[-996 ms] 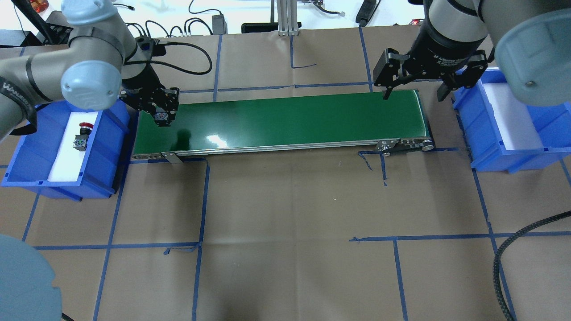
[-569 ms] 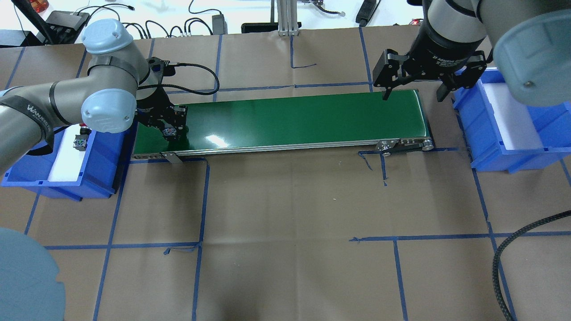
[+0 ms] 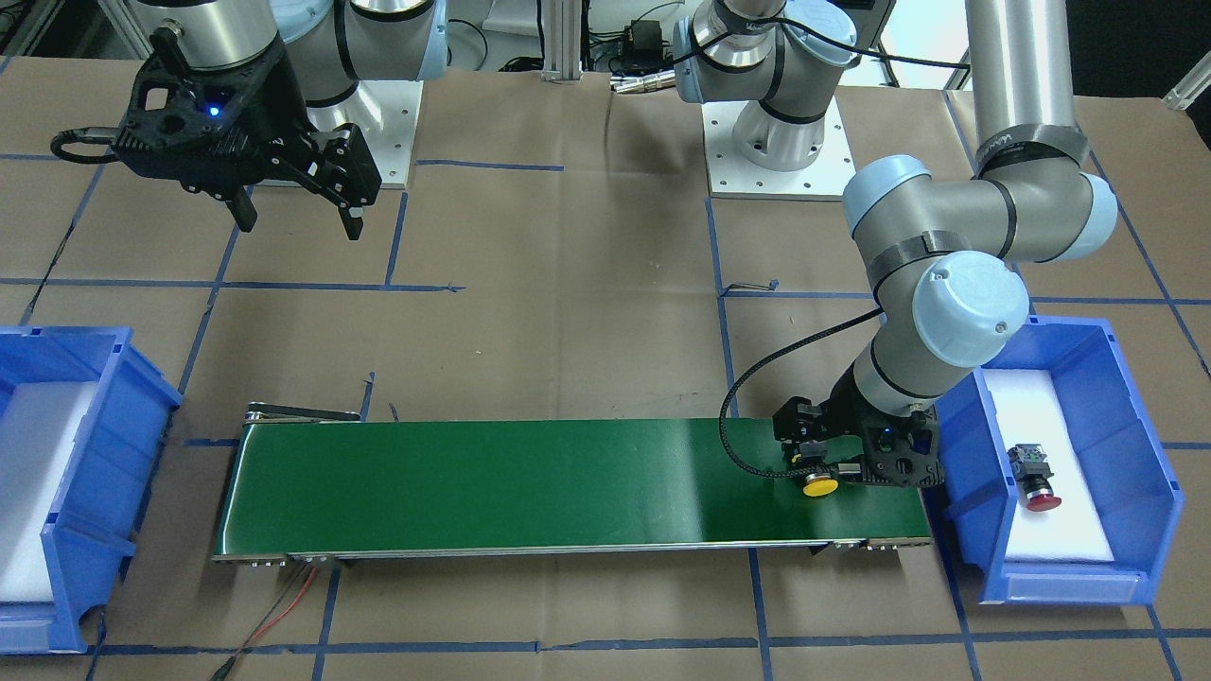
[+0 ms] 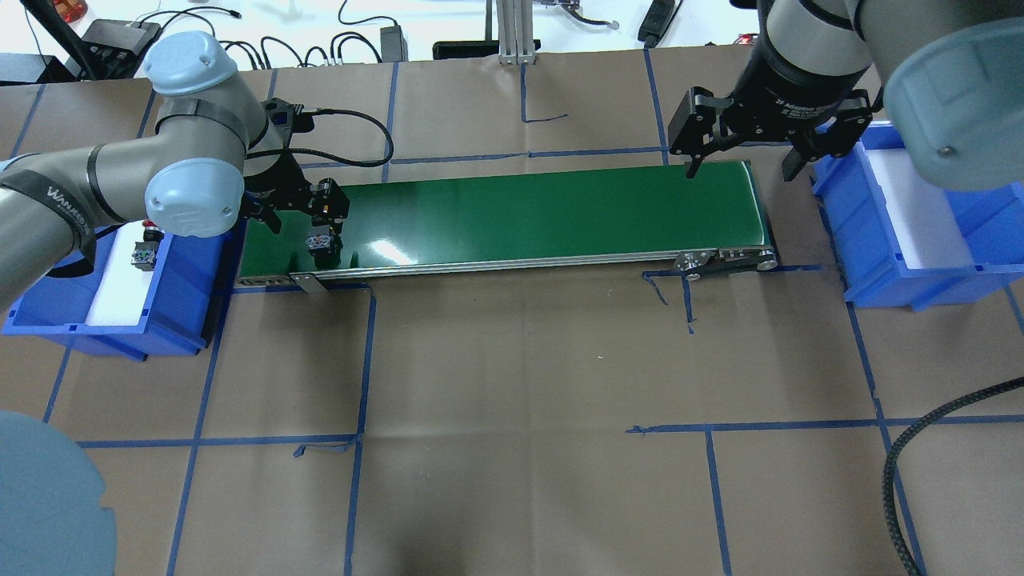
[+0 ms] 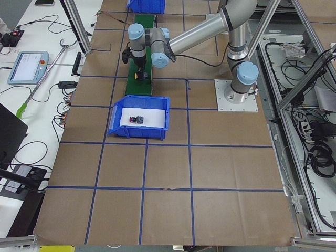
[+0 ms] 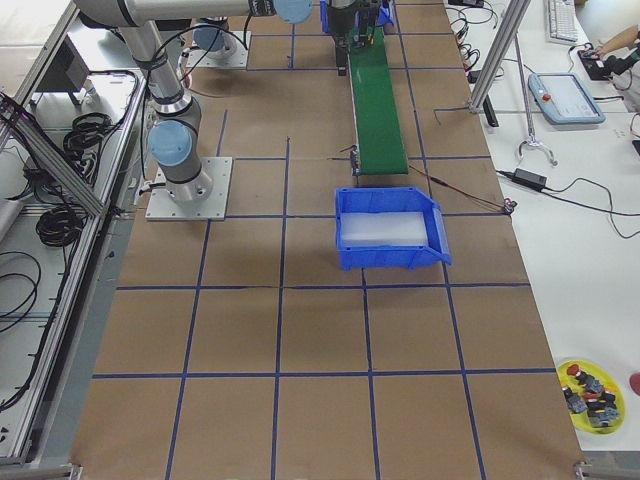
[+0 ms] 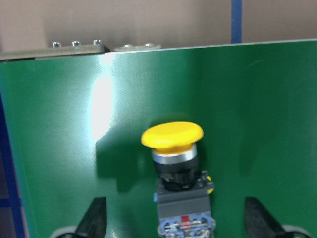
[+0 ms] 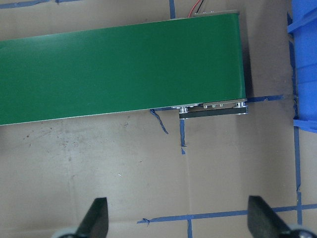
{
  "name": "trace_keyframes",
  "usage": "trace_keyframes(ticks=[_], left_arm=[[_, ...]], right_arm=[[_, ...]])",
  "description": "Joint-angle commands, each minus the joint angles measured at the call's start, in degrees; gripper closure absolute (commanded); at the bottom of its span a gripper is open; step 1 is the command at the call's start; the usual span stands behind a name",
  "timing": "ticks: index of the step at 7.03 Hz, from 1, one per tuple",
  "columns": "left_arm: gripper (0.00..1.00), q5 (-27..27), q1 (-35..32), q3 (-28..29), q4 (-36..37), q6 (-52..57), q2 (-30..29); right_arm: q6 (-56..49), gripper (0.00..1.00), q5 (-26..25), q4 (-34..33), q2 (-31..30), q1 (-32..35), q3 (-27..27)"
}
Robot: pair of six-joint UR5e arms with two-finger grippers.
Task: Transport two buttons from left to right
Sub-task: 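Carry the yellow button over the conveyor and release it on the belt, then raise the left gripper and lower it back into the bin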
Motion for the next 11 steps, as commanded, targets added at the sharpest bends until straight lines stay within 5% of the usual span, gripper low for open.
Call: trace_keyframes(ticks=[1, 5, 8, 11], left_arm=[[0.0, -0.23, -0.17, 2.64, -1.17, 0.16, 2.04], [0.0, -0.23, 0.61, 21.08, -23.82, 0.16, 2.85], [0.0, 0.3, 4.45, 22.09, -24.73, 1.21, 2.23], [0.0, 0.3, 15.7, 21.12, -24.82, 16.26, 1.71]], right_arm=[[-0.01, 0.0, 0.0, -0.21, 0.0, 0.01, 0.0], [0.08, 0.0, 0.0, -0.21, 0.0, 0.01, 0.0], [-0.01, 0.0, 0.0, -0.12, 0.0, 0.01, 0.0], [-0.01, 0.0, 0.0, -0.21, 0.0, 0.01, 0.0]])
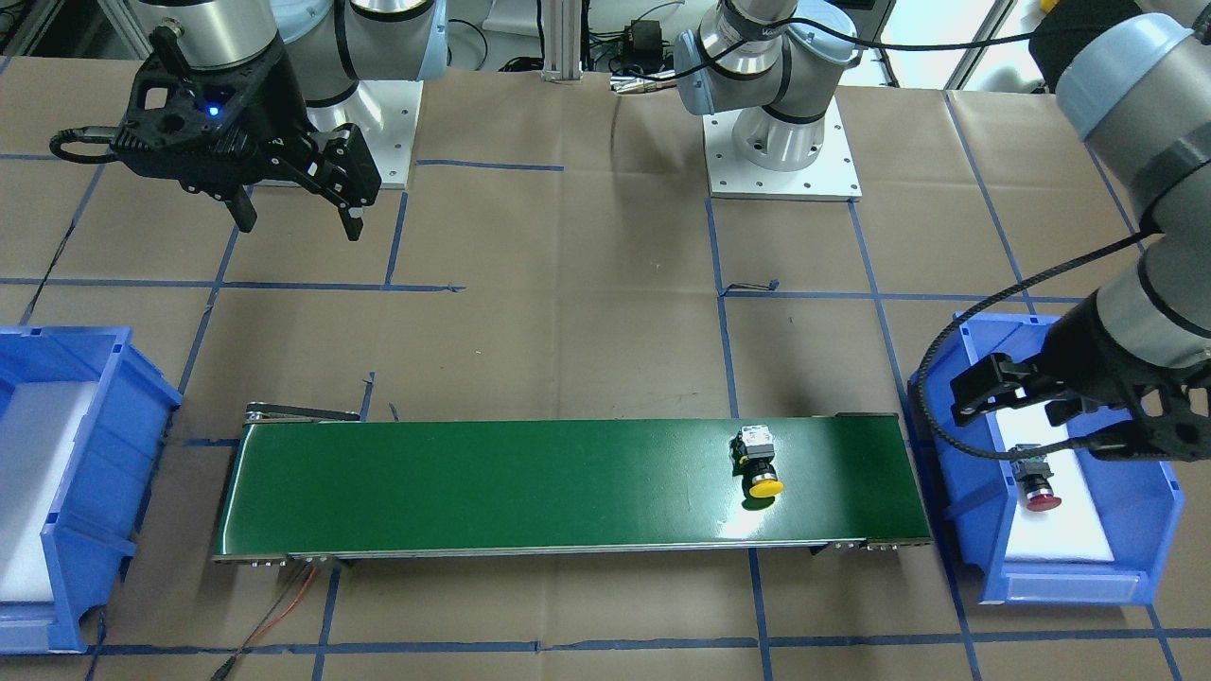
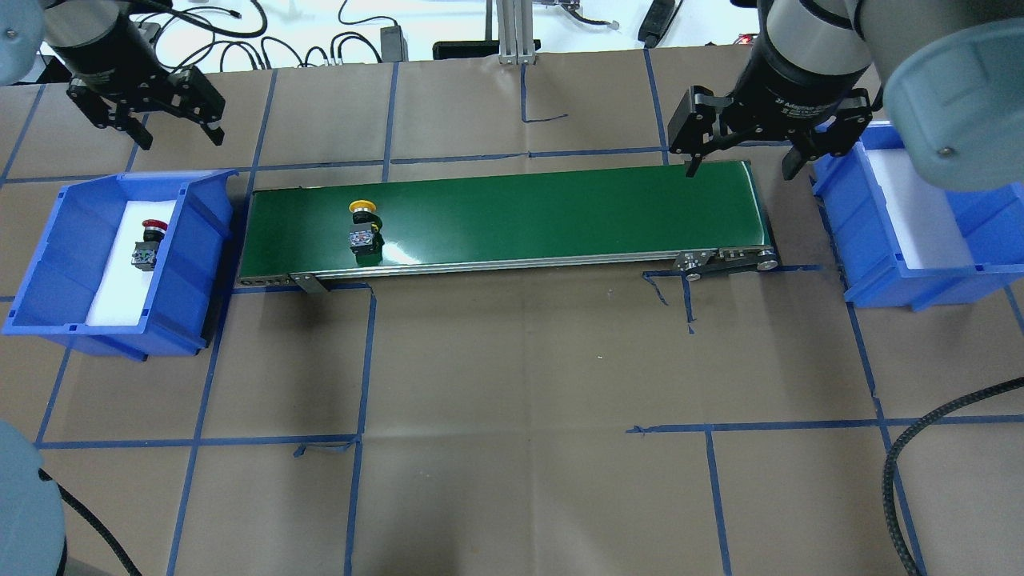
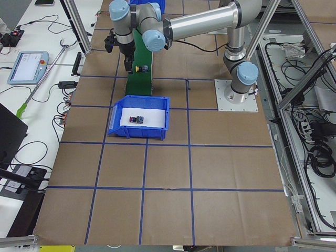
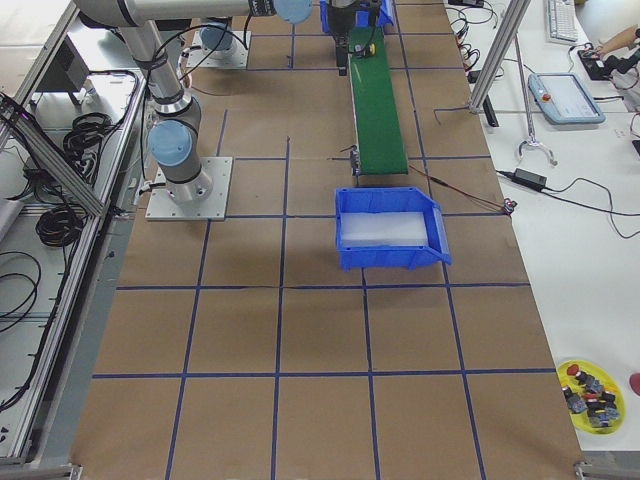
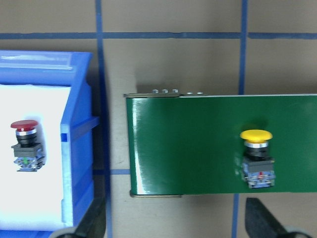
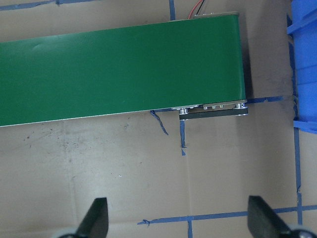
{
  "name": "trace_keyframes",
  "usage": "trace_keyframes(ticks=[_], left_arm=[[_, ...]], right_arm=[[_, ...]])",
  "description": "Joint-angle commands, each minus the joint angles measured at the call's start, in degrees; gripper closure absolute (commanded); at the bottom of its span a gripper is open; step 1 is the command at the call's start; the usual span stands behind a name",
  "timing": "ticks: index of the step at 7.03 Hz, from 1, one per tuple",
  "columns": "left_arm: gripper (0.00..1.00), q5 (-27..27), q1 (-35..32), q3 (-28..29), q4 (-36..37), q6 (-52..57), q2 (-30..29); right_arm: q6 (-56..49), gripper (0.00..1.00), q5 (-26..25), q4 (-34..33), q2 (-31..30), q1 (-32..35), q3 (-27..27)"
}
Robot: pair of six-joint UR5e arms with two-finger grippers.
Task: Transport two buttons from left to right
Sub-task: 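Raise the left gripper and lower it back into the bin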
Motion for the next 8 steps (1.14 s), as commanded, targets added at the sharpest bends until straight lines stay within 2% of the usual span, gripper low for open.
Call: trace_keyframes(ticks=[1, 2, 4, 5, 6, 8], left_arm=[[0.0, 0.06, 8.47, -0.22, 0.05, 13.12, -1.46], [0.0, -0.02, 11.47, -0.4, 0.05, 17.71, -2.26], [0.0, -0.03, 13.26, -1.27, 0.75, 21.34, -3.84], [0.0, -0.03, 13.78, -3.89, 2.23, 21.88, -3.85], [0.0, -0.11, 14.74, -6.96, 7.38, 23.19, -3.94], [0.0, -0.2, 15.19, -10.49, 12.51, 23.29, -4.29]], right_arm=[[0.03, 0.0, 0.0, -0.01, 0.0, 0.0, 0.0], [-0.06, 0.0, 0.0, -0.01, 0.0, 0.0, 0.0], [0.03, 0.0, 0.09, -0.01, 0.7, 0.0, -0.26], [0.03, 0.0, 0.09, -0.01, 0.96, 0.0, -0.53], [0.03, 0.0, 0.0, -0.01, 0.97, 0.0, -0.53], [-0.06, 0.0, 0.0, -0.1, 0.97, 0.0, -0.53]])
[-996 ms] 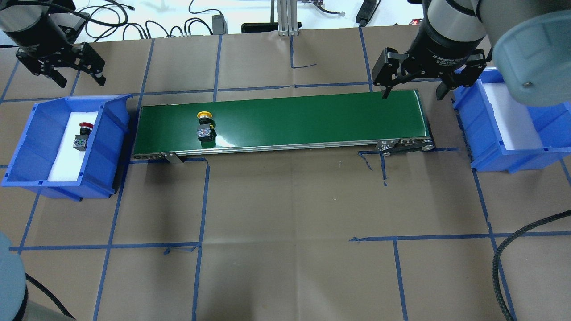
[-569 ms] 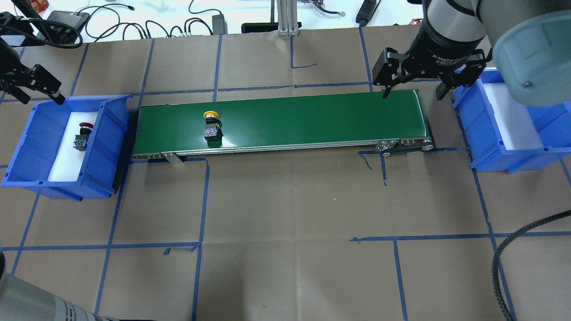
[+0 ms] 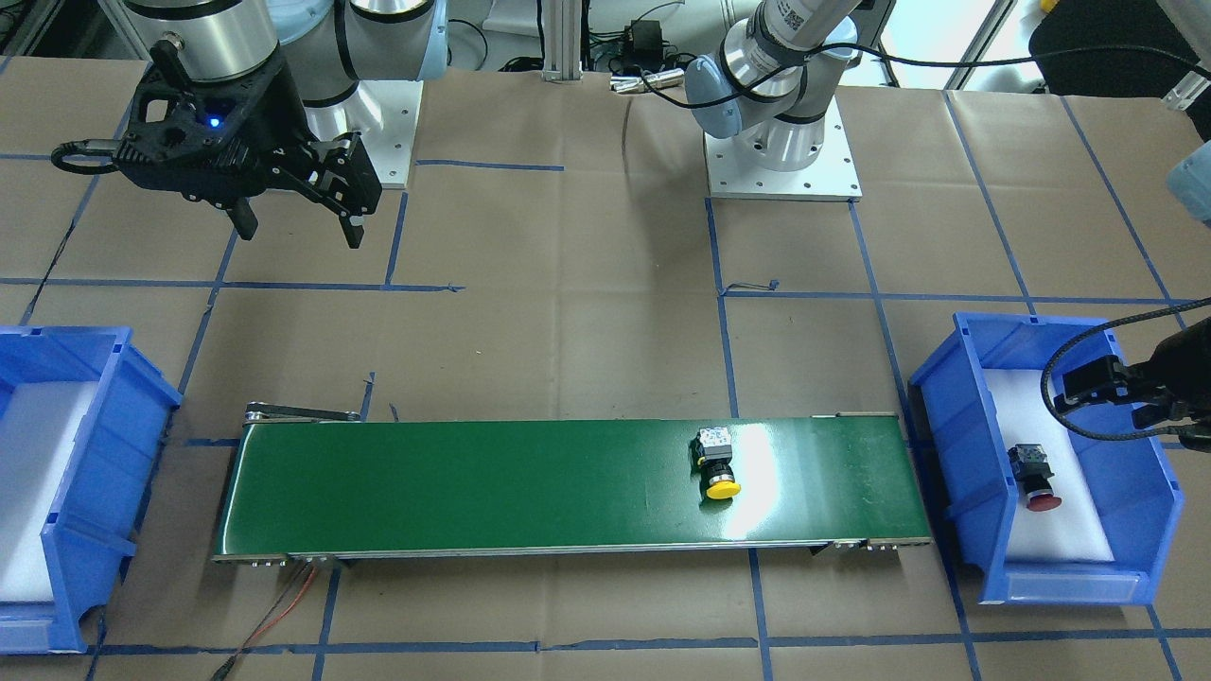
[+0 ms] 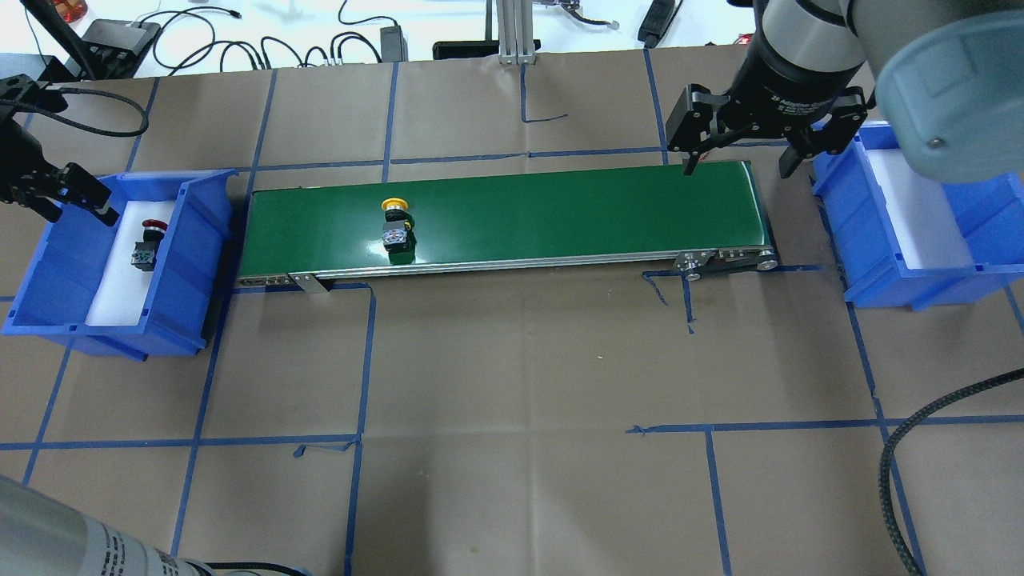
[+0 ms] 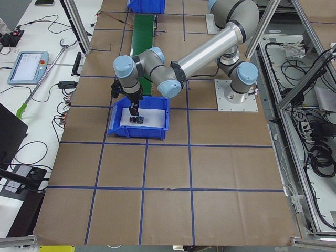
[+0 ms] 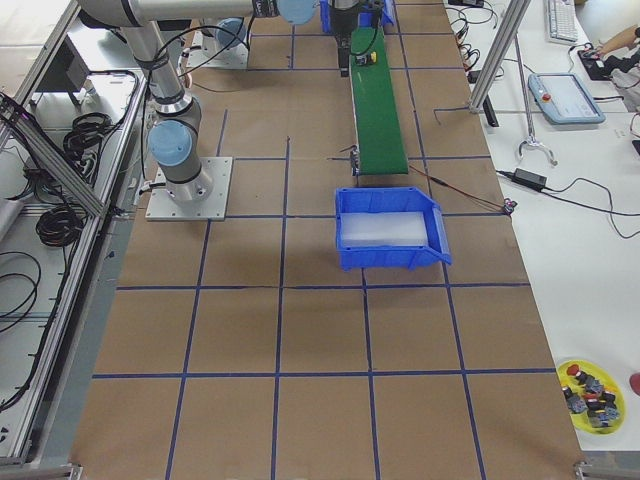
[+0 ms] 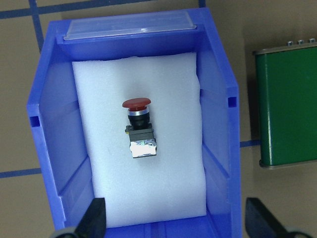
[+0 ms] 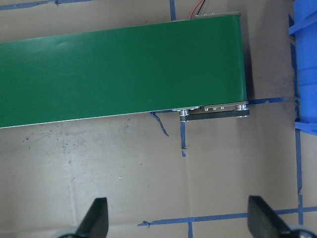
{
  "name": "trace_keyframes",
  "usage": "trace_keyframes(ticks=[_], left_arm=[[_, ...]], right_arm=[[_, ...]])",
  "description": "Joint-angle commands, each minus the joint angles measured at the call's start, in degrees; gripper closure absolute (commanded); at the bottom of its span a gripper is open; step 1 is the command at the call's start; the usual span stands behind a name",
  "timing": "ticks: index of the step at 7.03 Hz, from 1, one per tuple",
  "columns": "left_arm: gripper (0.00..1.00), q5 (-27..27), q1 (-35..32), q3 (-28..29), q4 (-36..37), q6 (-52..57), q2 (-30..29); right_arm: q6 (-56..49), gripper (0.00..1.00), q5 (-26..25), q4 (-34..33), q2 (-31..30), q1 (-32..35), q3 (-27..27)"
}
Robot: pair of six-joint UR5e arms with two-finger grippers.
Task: Transport two buttons from left to right
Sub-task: 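Raise the left gripper and lower it back into the bin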
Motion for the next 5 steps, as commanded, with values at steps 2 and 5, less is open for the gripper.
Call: trace_keyframes(ticks=[2, 5], left_arm=[[0.0, -0.51, -0.03, -6.22, 9.04, 0.14, -0.94], [0.0, -0.52, -0.04, -9.22, 17.39, 0.31, -4.45]], right_arm=[[-0.03, 0.0, 0.07, -0.16, 0.29, 0.0, -0.14], [-0.03, 0.0, 0.07, -0.07, 0.46, 0.0, -0.14]])
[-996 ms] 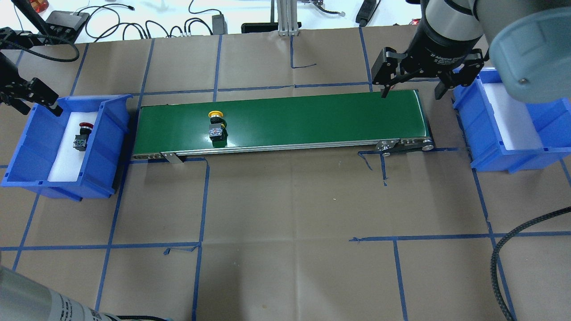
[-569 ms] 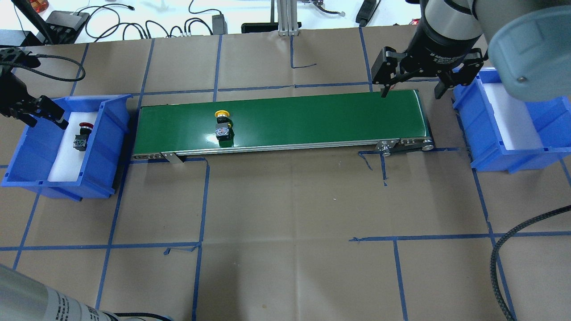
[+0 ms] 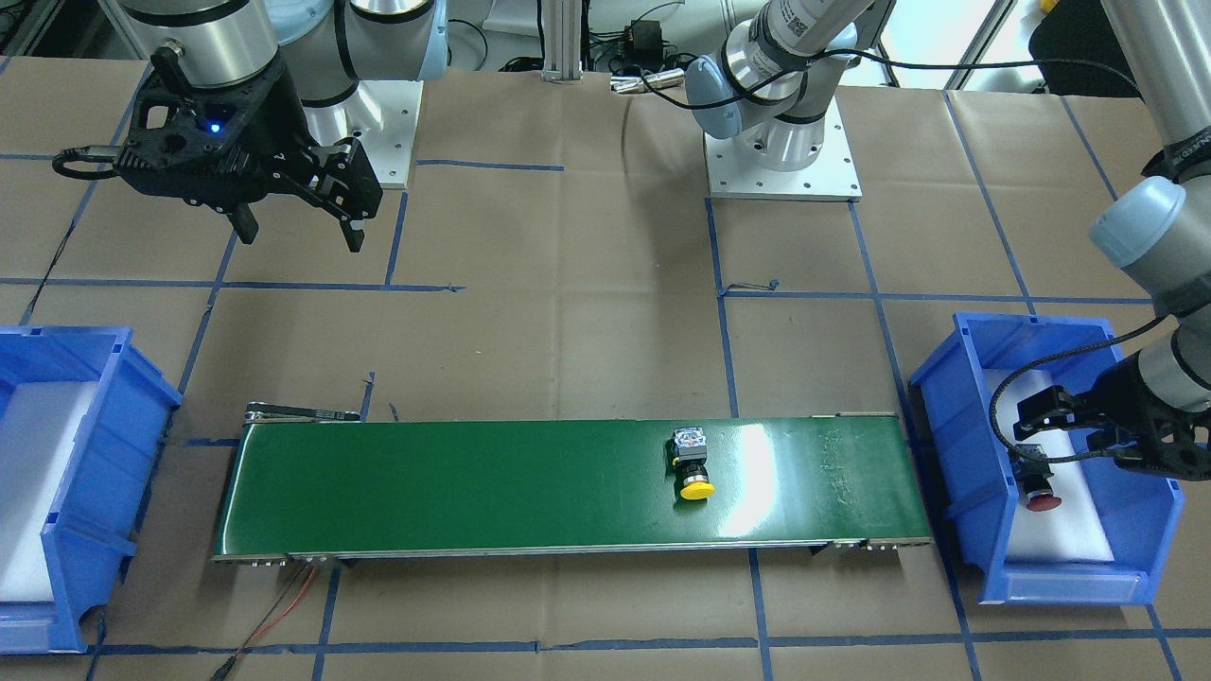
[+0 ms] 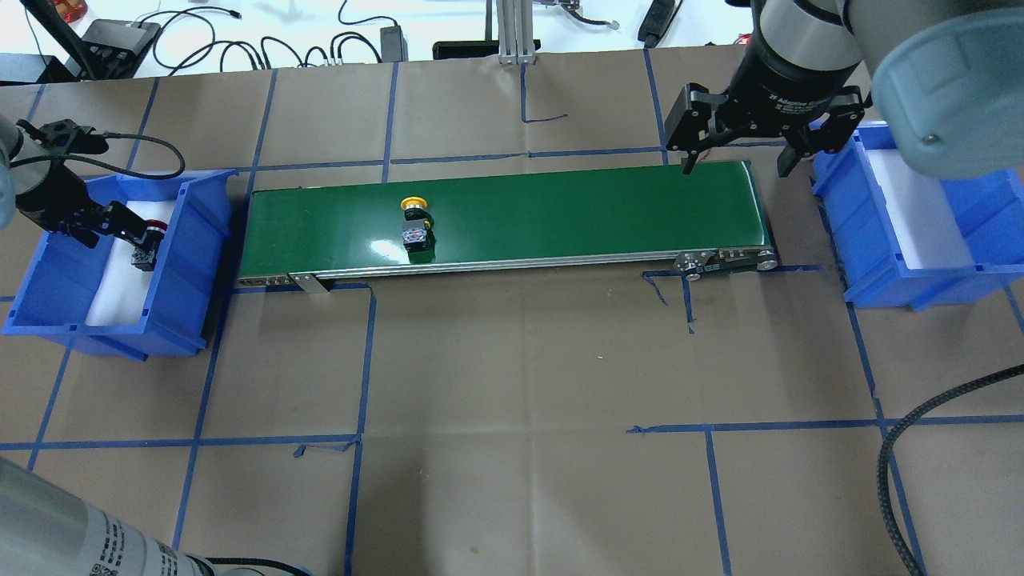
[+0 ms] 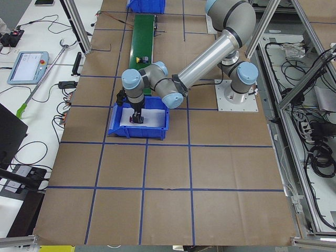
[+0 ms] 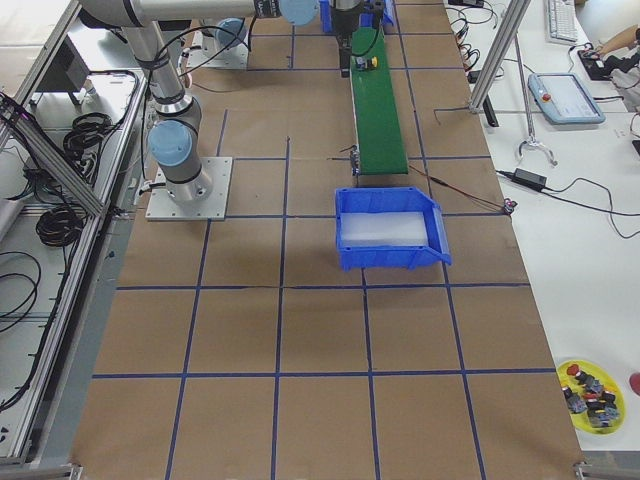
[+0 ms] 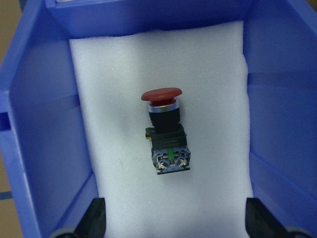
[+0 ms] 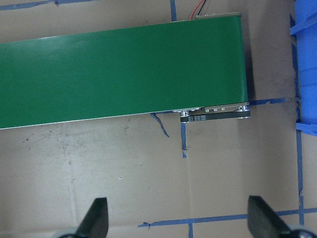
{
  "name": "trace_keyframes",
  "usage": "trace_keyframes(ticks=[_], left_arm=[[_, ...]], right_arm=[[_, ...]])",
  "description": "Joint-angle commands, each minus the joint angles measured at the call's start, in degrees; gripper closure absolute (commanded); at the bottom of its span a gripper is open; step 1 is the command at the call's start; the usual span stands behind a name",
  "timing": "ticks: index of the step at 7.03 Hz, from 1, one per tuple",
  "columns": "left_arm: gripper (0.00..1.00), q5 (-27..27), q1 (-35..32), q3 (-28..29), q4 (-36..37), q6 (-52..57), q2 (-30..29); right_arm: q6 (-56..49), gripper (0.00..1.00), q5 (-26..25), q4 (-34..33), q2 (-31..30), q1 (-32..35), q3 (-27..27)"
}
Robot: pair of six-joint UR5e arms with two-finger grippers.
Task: Transport two buttons from left to right
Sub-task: 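Grasp the red-capped button with the left gripper and lift it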
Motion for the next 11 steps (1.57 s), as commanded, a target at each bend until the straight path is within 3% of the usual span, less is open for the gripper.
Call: trace_keyframes(ticks=[1, 4, 5, 6, 7, 8, 9, 11], left_arm=[[0.0, -0.09, -0.02, -0.98, 3.86, 0.0, -2.4], [0.02, -0.35, -0.55, -0.54, 5.53, -0.35, -4.35], [0.12, -1.66, -0.46, -0.54, 5.53, -0.35, -4.61], [0.35, -1.84, -0.46, 0.33, 5.53, -0.26, -4.87], [0.67, -1.76, -0.46, 0.6, 5.53, -0.26, -4.87], [0.84, -1.76, -0.46, 0.69, 5.53, -0.35, -4.79], [0.93, -1.85, -0.46, 0.86, 5.53, -0.35, -4.79], [0.95, -1.76, -1.42, 4.0, 3.01, -0.35, -2.43]], right_arm=[[-0.02, 0.0, 0.0, 0.01, 0.04, 0.0, -0.05], [-0.02, 0.0, 0.0, 0.01, 0.04, 0.0, 0.03], [0.06, 0.0, 0.09, 0.01, 0.04, 0.0, 0.03], [0.06, 0.0, 0.09, 0.01, 0.13, 0.0, 0.03], [-0.02, 0.0, 0.09, 0.01, 0.13, 0.0, 0.12], [0.06, 0.0, 0.09, 0.01, 0.21, 0.0, 0.12], [0.06, 0.0, 0.18, -0.08, 0.3, 0.0, 0.03], [0.06, 0.0, 0.09, -0.08, 0.65, 0.0, -0.14]])
